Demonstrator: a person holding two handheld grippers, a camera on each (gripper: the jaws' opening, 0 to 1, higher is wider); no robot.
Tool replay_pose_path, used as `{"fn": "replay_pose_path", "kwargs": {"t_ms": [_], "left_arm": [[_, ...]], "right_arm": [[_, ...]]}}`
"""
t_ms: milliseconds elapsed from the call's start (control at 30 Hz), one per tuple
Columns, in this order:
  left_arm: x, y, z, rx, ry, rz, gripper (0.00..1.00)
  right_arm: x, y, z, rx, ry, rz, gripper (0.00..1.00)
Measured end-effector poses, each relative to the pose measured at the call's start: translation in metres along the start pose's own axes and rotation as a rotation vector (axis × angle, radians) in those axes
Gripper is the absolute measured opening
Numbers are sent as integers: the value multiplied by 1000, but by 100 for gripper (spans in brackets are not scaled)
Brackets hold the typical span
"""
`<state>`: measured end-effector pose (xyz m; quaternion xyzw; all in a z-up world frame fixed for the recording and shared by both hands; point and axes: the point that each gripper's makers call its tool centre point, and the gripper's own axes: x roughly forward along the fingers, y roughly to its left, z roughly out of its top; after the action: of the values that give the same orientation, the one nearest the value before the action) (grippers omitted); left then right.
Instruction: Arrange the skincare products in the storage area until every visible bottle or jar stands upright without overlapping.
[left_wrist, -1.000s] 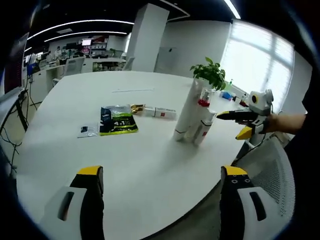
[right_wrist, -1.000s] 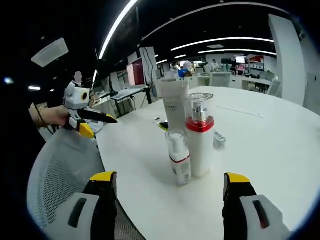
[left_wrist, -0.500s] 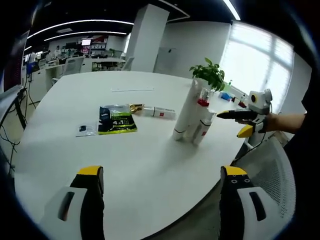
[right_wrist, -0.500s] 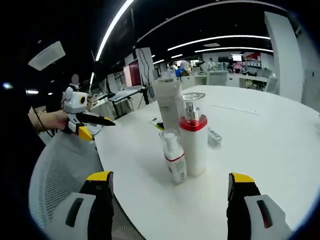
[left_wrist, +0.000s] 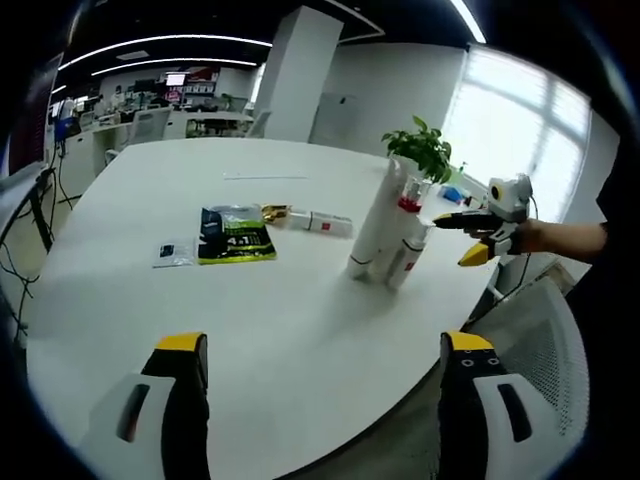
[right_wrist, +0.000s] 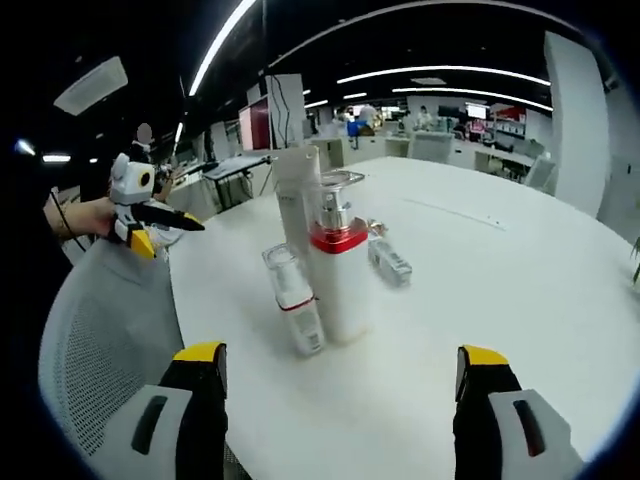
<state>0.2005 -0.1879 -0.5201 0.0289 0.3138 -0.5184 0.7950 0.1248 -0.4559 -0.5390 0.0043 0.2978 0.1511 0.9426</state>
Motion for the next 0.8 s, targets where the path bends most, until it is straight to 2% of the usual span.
{"fn": "replay_pose_path", "kwargs": {"t_ms": [133,333,600,800], "left_arm": [[-1,3,2,-12,-9,14,85],[-1,4,3,-34,-19,10,86],[0,6,4,-49,-24,13,85],[1,7,4,-58,-20,7,85]], "right_arm": [[4,-19,2,-23,29,-20,94],[16,-48,11,-39,51,-45,88],[34,-69,27,-35,61,-62,79],[58,-83,35,-39,85,-48,72]]}}
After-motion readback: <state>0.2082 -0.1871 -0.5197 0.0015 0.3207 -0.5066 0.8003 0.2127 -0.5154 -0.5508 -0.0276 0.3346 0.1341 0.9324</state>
